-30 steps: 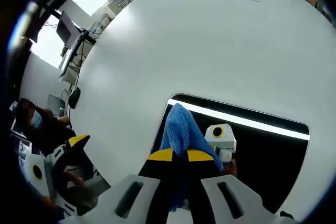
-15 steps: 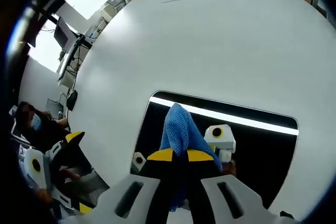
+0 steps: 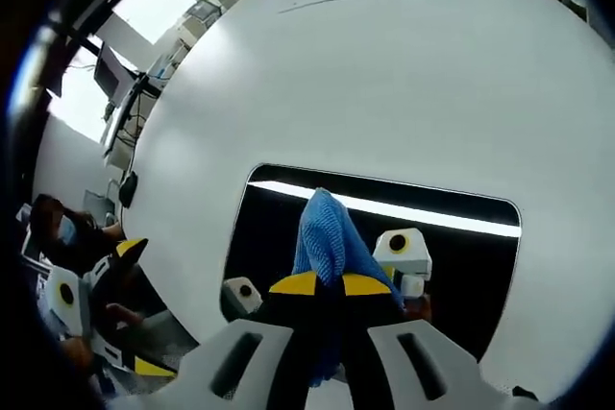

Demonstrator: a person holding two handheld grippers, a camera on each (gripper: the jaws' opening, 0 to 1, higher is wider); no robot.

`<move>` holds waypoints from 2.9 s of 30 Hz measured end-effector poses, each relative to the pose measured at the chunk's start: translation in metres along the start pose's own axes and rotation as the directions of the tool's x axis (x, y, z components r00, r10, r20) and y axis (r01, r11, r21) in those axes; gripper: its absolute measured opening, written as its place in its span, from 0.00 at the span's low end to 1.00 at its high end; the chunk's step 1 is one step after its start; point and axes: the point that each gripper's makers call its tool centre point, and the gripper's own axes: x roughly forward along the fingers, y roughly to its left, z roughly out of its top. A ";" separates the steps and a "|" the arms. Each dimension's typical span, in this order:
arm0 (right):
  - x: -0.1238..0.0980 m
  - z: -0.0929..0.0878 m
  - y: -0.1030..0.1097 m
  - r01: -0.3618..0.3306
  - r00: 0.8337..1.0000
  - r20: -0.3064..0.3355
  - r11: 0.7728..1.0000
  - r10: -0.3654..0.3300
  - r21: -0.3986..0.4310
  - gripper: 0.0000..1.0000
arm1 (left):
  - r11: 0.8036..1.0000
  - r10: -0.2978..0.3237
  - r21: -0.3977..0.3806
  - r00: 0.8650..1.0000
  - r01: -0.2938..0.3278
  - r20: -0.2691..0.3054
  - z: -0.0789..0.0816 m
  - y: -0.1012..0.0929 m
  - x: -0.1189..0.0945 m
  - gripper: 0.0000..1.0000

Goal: Wipe the mirror surface with the cleaning cloth until all visible marks leave the cleaned area.

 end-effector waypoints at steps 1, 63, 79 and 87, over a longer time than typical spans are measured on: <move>-0.001 0.000 -0.002 0.001 1.000 0.000 1.000 -0.001 0.004 0.01 | 1.000 0.000 0.000 1.000 0.000 0.000 0.000 0.000 0.000 0.99; -0.050 -0.026 -0.111 0.138 0.989 0.044 0.988 -0.142 0.074 0.02 | 1.000 0.010 -0.008 1.000 -0.010 0.013 0.001 0.003 0.000 0.99; -0.049 -0.033 -0.109 0.164 0.982 0.078 0.983 -0.170 0.083 0.01 | 1.000 0.020 -0.025 1.000 -0.020 0.010 0.001 0.003 -0.001 0.99; -0.053 -0.050 -0.102 0.164 0.983 0.074 0.983 -0.170 0.081 0.01 | 1.000 0.011 -0.011 1.000 -0.010 0.009 0.001 0.000 -0.001 0.99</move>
